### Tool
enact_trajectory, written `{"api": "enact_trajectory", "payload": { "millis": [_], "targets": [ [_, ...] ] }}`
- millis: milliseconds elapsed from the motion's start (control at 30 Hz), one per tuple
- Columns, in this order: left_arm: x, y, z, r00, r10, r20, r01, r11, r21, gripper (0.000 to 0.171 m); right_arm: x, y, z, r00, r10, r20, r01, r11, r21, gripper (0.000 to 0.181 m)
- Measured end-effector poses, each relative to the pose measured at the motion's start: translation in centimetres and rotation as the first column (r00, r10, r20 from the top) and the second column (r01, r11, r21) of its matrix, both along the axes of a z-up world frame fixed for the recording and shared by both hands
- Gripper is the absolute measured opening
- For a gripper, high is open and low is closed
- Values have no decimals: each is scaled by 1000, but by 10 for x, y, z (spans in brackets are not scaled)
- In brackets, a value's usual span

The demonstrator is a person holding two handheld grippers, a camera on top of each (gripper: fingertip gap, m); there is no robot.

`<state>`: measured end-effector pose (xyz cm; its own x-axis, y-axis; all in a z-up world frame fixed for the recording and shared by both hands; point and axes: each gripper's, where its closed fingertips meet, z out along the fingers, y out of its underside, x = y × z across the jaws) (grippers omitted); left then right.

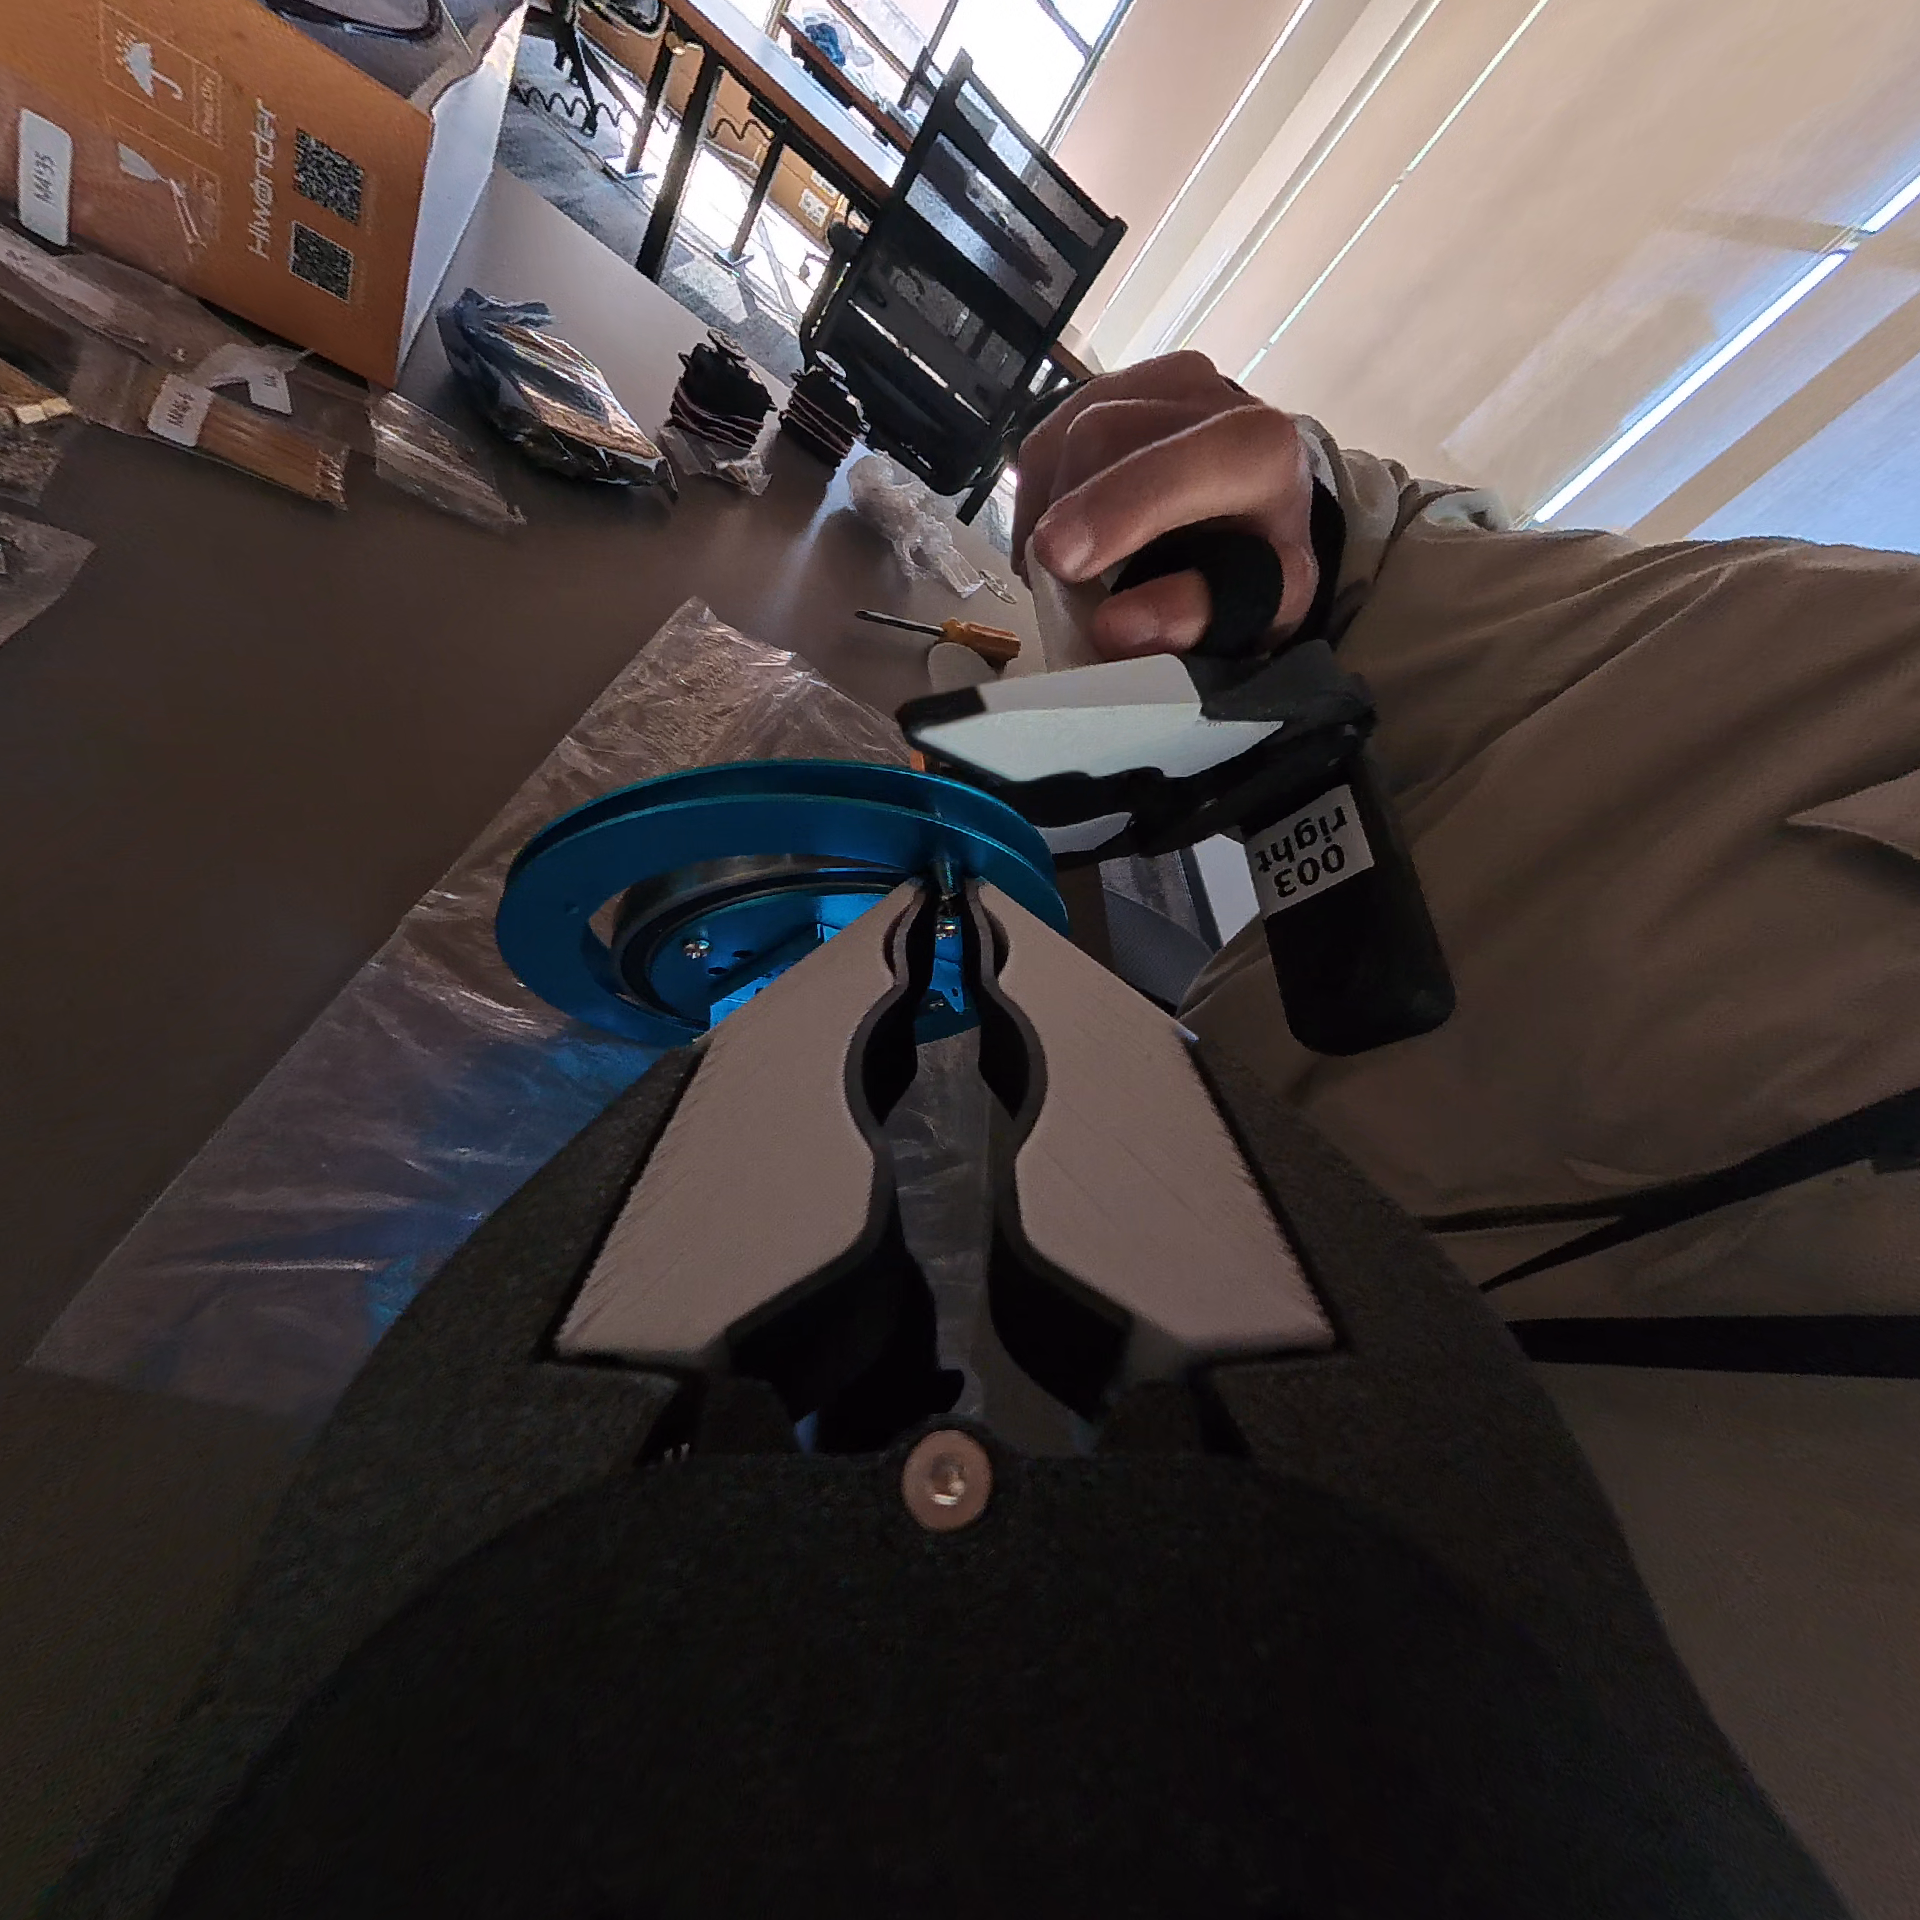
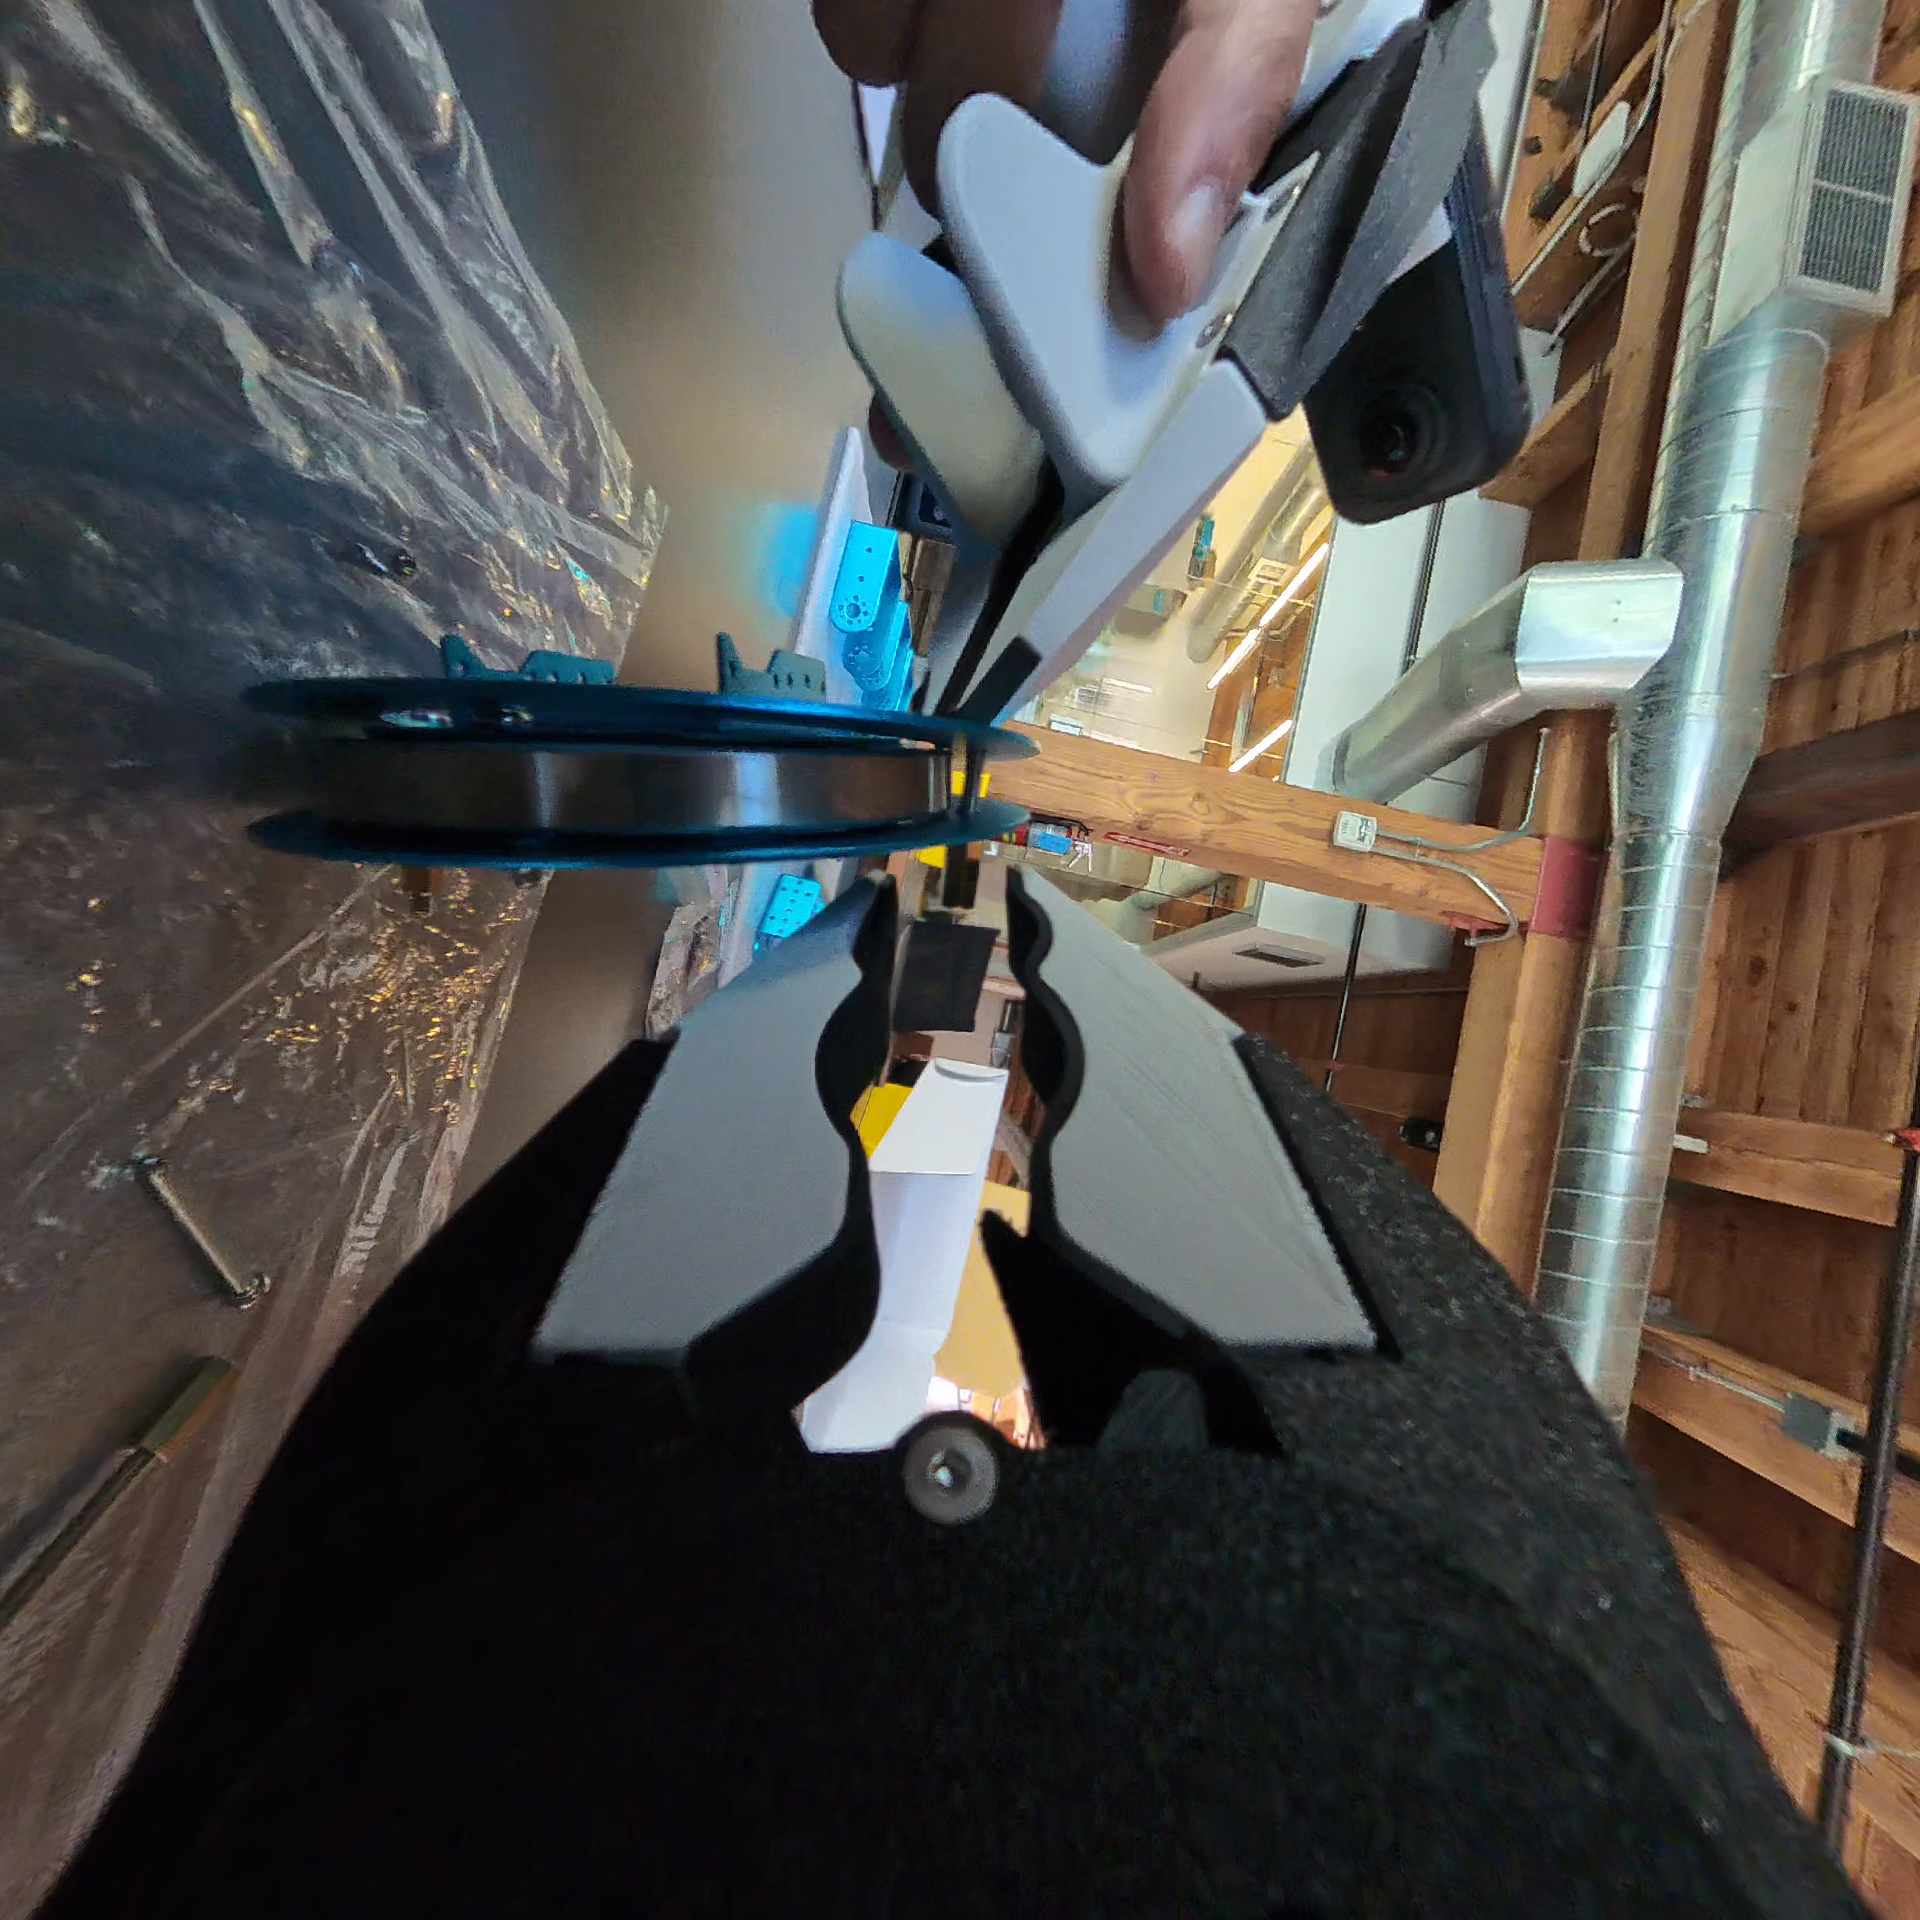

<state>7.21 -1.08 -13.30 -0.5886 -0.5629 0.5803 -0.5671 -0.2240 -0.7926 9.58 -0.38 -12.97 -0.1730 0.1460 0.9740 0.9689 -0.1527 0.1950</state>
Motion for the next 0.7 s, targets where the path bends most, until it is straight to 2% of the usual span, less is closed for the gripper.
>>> {"api": "enact_trajectory", "payload": {
  "millis": [33, 67, 167, 233, 300, 333, 400, 433, 533, 600, 633, 700],
  "targets": [
    [1, 0, 0, 1000, 4, 2, -4, 1000, 4, 1, -2, 0, 0, 1000, 15, 5, -15, 1000, 4, 18],
    [1, 0, 0, 1000, 4, 4, -4, 1000, 8, 2, -5, 0, 1, 999, 35, 2, -35, 999, 17, 7],
    [3, 3, 0, 1000, 22, 21, -22, 999, 33, 2, -3, 3, 1, 1000, 16, -5, -16, 1000, 18, 6],
    [4, 5, -1, 998, 33, 59, -39, 995, 95, 2, -2, 5, 1, 998, -4, -57, 3, 1000, -15, 5],
    [4, 5, -1, 992, 46, 115, -68, 979, 190, 2, -2, 5, -1, 979, -45, -197, 22, 992, -121, 5],
    [4, 4, -1, 987, 45, 152, -83, 964, 254, 1, -2, 4, -3, 944, -97, -314, 28, 976, -215, 4],
    [3, 1, -1, 969, 30, 245, -131, 903, 409, 2, -3, 1, -6, 851, -207, -483, -6, 916, -402, 4],
    [3, 0, -2, 958, 12, 285, -155, 861, 484, 1, -2, -1, -8, 822, -248, -513, -27, 882, -470, 4],
    [-1, -6, -3, 933, -46, 357, -203, 751, 628, 2, -6, -9, -11, 749, -381, -541, -112, 733, -671, 5],
    [-1, -8, -3, 917, -69, 393, -245, 679, 692, 1, -8, -13, -12, 704, -478, -525, -172, 602, -780, 5],
    [-2, -10, -4, 908, -97, 408, -259, 635, 728, 1, -9, -16, -13, 679, -536, -502, -209, 514, -832, 5],
    [-3, -16, -4, 892, -147, 428, -280, 564, 777, 1, -12, -27, -15, 629, -658, -414, -300, 286, -910, 5]
  ]
}}
